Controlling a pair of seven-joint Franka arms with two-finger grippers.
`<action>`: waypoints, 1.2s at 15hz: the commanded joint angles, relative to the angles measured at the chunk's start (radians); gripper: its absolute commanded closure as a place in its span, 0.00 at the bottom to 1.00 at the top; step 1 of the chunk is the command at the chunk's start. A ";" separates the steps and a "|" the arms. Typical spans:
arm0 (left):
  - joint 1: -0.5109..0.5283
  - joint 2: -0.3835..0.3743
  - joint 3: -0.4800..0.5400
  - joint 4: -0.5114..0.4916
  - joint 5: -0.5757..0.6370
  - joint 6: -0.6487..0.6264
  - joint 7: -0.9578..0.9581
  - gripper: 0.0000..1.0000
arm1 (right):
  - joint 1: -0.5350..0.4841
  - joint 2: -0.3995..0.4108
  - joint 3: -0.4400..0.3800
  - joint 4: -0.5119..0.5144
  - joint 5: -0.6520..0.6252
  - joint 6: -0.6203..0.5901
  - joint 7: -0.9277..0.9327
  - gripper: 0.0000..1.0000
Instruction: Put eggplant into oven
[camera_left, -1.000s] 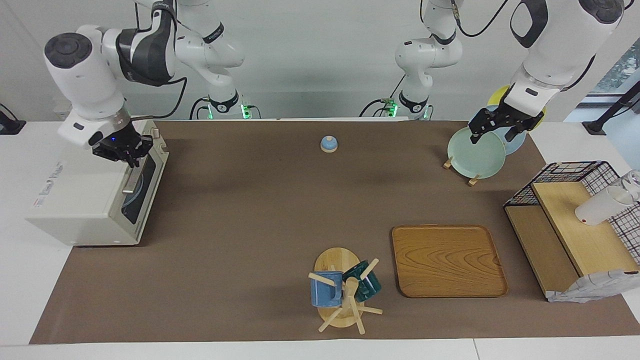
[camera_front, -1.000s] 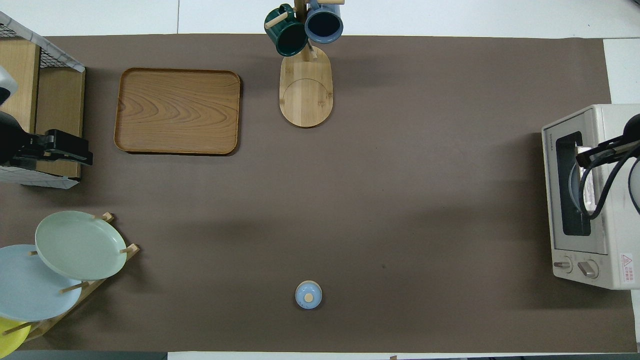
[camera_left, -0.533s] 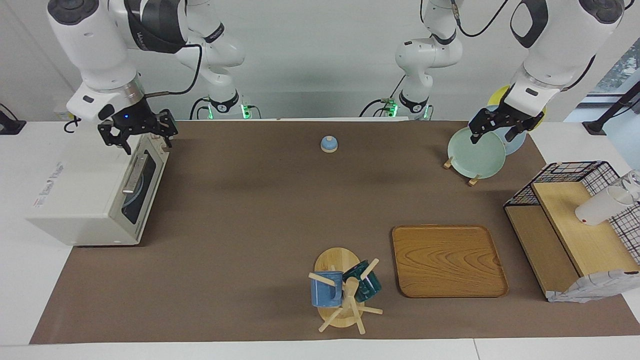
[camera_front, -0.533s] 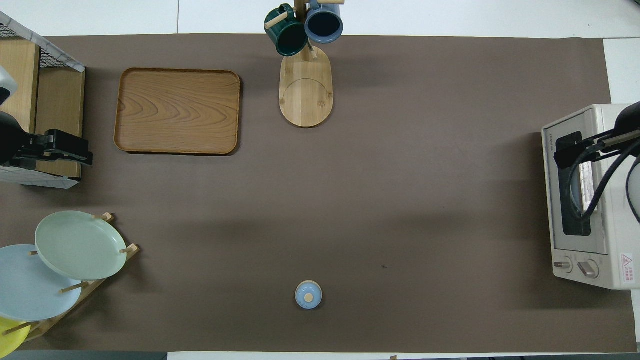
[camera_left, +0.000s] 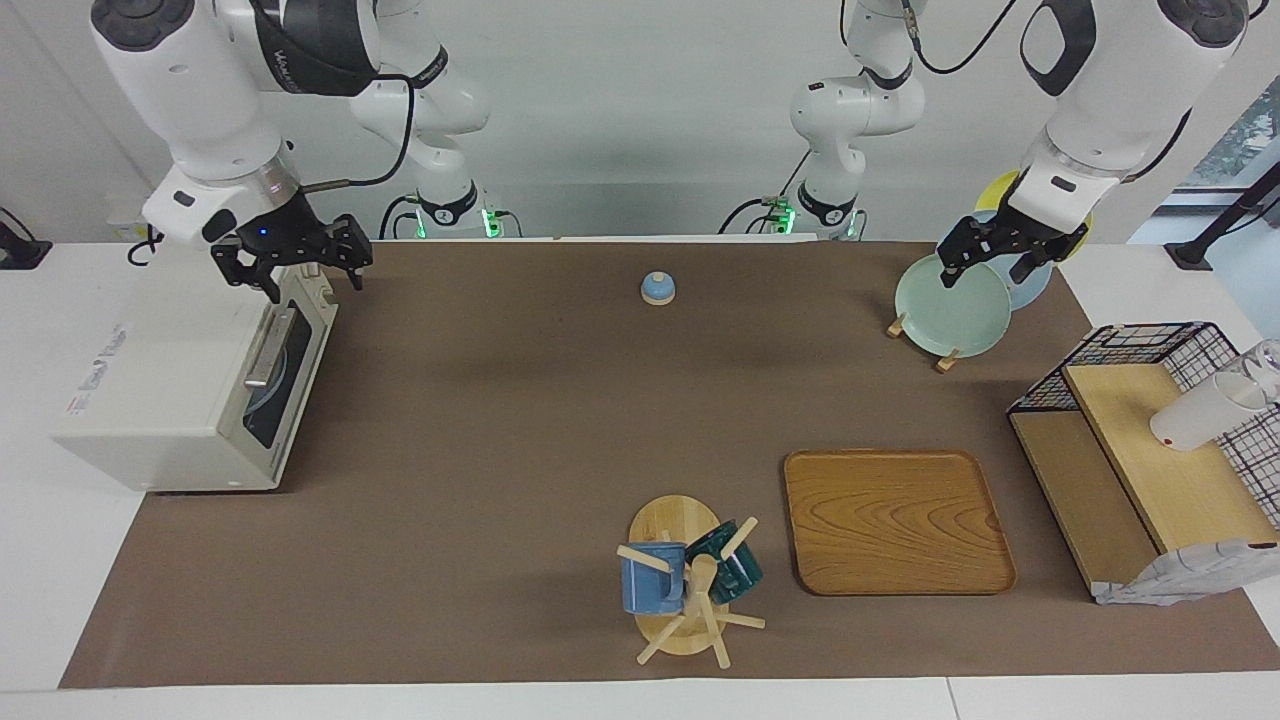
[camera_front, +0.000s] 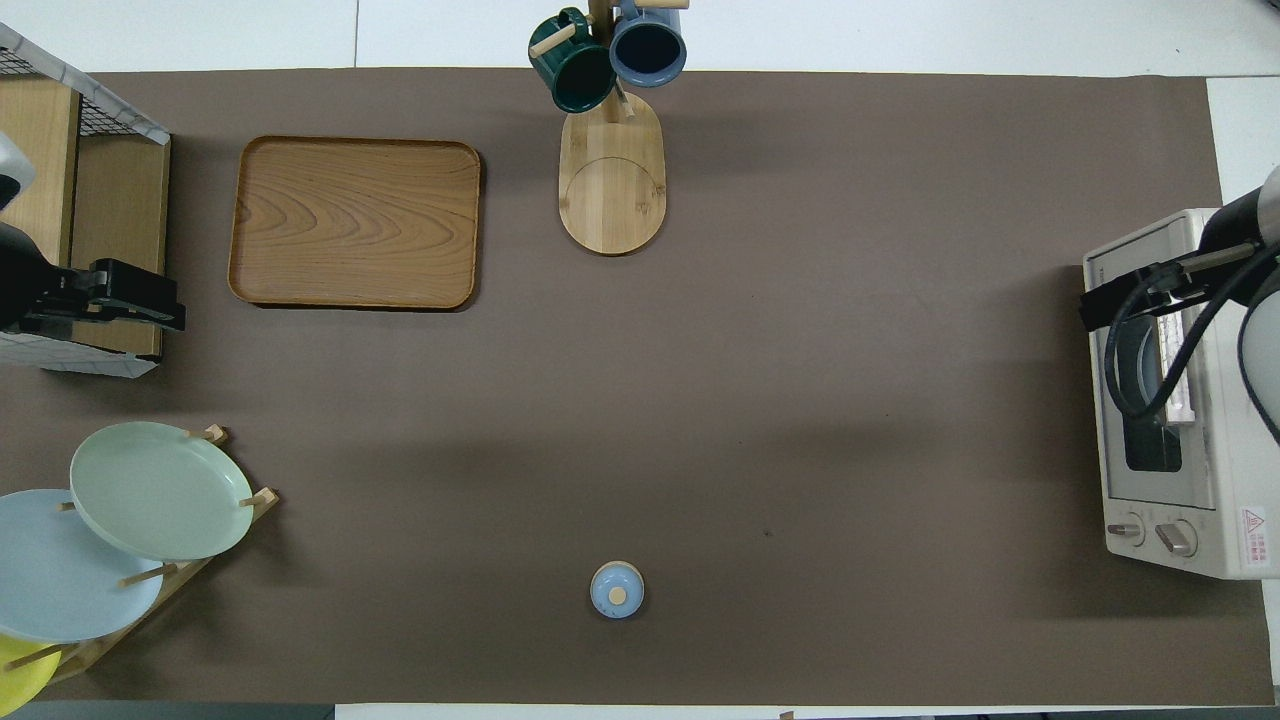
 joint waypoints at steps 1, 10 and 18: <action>0.011 0.004 -0.007 0.009 0.016 -0.011 0.005 0.00 | 0.030 -0.024 -0.032 -0.041 0.017 0.016 0.037 0.00; 0.011 0.004 -0.007 0.009 0.014 -0.009 0.005 0.00 | 0.019 -0.042 -0.049 -0.055 0.017 0.017 0.062 0.00; 0.011 0.004 -0.007 0.009 0.016 -0.009 0.005 0.00 | 0.027 -0.041 -0.047 -0.021 0.017 0.012 0.062 0.00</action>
